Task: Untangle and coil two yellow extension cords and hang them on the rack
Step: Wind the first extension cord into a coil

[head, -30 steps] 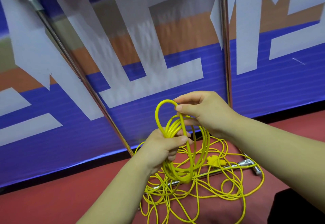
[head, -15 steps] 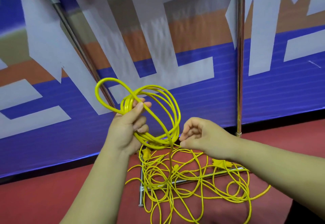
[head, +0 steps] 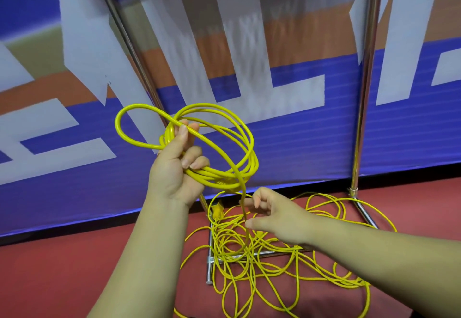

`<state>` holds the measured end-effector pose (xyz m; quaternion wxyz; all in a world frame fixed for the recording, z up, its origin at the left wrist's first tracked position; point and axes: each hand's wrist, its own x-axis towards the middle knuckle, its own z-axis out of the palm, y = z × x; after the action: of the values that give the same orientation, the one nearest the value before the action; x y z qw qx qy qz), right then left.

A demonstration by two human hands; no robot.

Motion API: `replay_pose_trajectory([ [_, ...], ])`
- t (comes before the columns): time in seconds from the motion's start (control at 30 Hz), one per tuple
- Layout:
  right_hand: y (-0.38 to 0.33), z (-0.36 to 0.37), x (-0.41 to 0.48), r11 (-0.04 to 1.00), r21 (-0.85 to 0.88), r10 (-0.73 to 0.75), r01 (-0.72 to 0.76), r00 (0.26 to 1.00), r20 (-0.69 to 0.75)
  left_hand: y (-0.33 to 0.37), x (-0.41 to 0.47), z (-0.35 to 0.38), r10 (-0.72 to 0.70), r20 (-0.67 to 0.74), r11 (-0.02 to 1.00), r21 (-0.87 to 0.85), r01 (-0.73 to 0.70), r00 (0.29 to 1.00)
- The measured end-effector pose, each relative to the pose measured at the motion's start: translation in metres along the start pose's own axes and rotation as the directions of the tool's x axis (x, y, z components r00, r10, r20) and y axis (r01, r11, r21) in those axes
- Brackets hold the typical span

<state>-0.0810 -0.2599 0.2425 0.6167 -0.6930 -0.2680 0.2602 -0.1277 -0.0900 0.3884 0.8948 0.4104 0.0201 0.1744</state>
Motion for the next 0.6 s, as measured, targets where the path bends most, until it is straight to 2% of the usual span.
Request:
replay_pose_trajectory([
  [0.17,0.001,0.011,0.006,0.999,0.037,0.026,-0.027,1.0,0.009,0.009,0.002,-0.013,0.042,-0.004,0.999,-0.021,-0.042,0.999],
  [0.33,-0.015,0.002,-0.007,0.997,0.068,0.026,-0.026,1.0,0.003,0.021,0.001,-0.03,0.061,-0.094,0.998,-0.027,-0.064,0.994],
  [0.47,-0.037,-0.018,-0.021,0.989,0.144,0.04,-0.021,0.99,-0.132,0.021,0.005,-0.048,0.06,-0.194,0.996,0.074,-0.046,0.979],
  [0.6,-0.061,-0.039,-0.032,0.968,0.249,0.047,0.025,0.96,-0.277,0.01,0.008,-0.059,-0.012,-0.319,0.983,0.171,0.07,0.948],
])
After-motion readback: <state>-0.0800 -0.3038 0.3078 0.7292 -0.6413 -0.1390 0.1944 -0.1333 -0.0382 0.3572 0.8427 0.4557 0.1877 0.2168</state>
